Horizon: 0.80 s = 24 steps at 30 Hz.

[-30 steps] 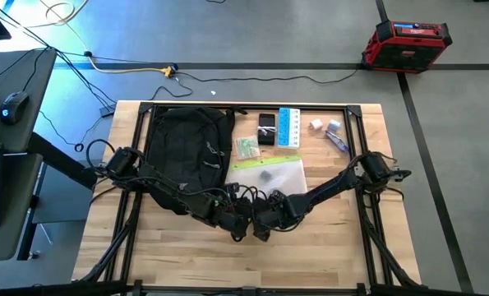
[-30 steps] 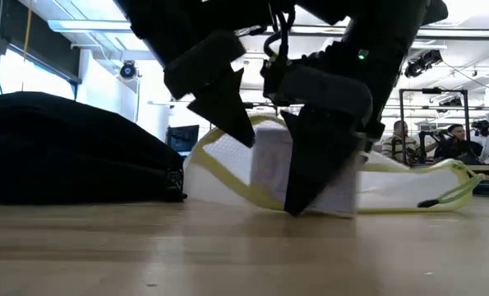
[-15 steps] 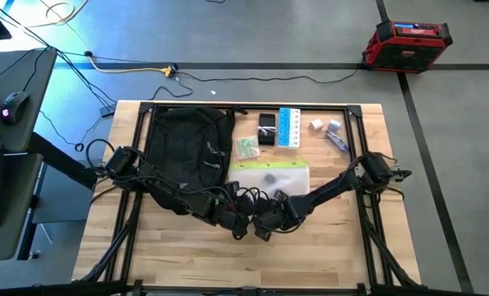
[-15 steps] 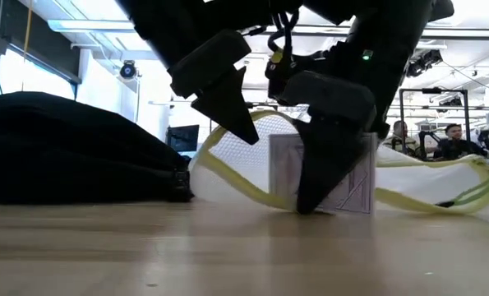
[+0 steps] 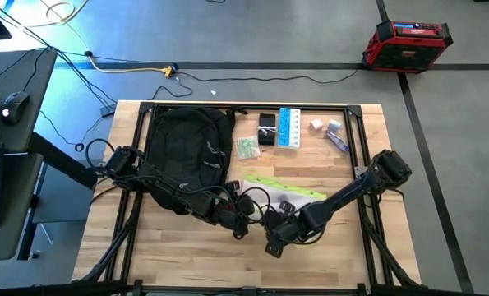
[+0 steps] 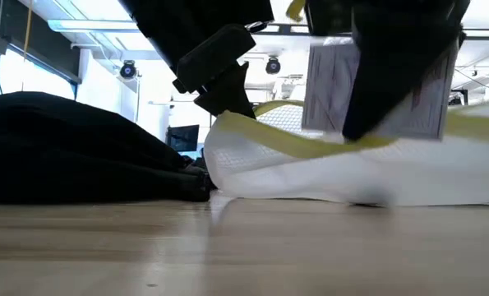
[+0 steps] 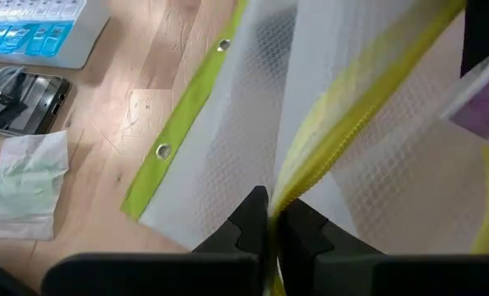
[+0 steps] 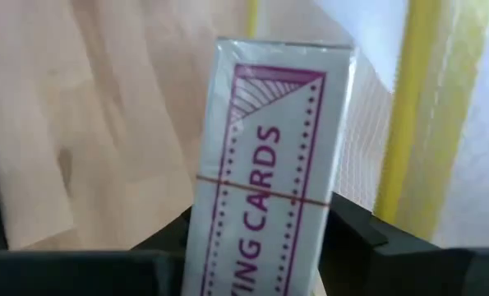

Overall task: Unpack backpack
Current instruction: Remove the deck of cards from the transparent zip bag

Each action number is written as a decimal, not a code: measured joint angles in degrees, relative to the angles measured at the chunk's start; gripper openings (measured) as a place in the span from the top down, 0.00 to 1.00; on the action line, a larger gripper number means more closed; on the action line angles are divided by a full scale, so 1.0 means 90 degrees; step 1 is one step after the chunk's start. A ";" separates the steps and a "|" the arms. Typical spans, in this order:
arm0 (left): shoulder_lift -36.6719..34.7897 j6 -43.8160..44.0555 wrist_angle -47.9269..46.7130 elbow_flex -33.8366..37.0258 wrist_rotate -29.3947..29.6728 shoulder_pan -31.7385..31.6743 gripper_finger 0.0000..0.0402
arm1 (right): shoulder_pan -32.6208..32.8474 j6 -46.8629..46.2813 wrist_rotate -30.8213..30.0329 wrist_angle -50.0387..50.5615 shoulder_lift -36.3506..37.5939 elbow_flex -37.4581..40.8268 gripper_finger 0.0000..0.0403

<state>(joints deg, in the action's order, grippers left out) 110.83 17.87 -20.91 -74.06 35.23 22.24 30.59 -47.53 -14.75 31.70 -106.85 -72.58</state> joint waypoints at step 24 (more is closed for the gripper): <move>0.0002 0.0000 0.0017 0.0019 -0.0057 0.0000 1.00 | -0.0568 0.0684 -0.0515 -0.1651 0.0017 0.1170 0.69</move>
<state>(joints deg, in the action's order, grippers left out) 110.85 17.87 -20.75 -73.89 34.72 22.24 25.47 -41.37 -19.38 16.85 -106.69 -62.05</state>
